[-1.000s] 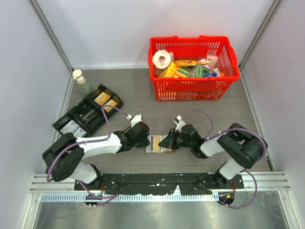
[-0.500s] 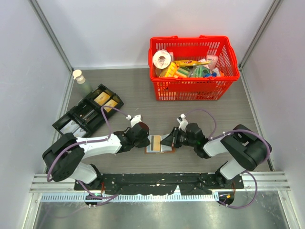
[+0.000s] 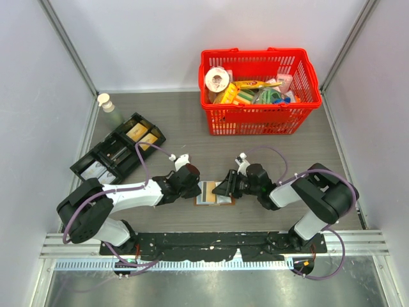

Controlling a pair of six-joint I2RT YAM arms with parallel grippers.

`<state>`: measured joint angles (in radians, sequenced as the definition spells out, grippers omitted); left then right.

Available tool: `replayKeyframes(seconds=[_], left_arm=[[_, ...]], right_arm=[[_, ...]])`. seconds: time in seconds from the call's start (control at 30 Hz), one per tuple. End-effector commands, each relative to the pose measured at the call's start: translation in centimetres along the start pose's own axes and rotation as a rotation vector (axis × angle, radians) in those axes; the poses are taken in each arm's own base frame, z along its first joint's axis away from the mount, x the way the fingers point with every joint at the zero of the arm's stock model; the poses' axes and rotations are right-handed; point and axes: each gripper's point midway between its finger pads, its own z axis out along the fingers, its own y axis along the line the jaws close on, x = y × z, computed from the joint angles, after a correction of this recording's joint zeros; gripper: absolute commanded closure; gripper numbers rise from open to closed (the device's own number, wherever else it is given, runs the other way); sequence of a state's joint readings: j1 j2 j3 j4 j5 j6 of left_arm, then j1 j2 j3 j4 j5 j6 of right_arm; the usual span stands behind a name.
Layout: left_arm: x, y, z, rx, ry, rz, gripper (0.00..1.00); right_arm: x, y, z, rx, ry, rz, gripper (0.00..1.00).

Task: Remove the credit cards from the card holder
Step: Remove the credit card from the card holder.

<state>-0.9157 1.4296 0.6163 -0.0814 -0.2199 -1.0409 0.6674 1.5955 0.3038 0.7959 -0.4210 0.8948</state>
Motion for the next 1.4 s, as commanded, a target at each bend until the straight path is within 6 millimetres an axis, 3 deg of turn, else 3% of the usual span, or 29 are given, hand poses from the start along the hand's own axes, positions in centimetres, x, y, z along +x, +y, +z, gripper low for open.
replayKeyframes(seconds=[0.0,0.27,0.8,1.3,1.37], left_arm=[[3.9,4.7,0.2,-0.137,0.125,0.051,1.00],[4.0,4.4,0.3,-0.129,0.130,0.046,1.00],[4.3,4.2,0.4,-0.131,0.135,0.059,1.00],[4.8,3.2,0.4,-0.121,0.135,0.088,1.00],[4.7,3.3,0.3,-0.123,0.135,0.089,1.00]], right_arm=[[-1.4,0.7,0.7,-0.022,-0.044,-0.003,0.60],[-1.5,2.0,0.9,-0.085,-0.033,-0.008,0.61],[-1.8,4.1,0.5,-0.179,-0.031,-0.034,0.85],[-2.0,4.6,1.4,-0.222,-0.024,-0.016,0.83],[-2.0,4.6,1.3,-0.225,-0.022,-0.017,0.88]])
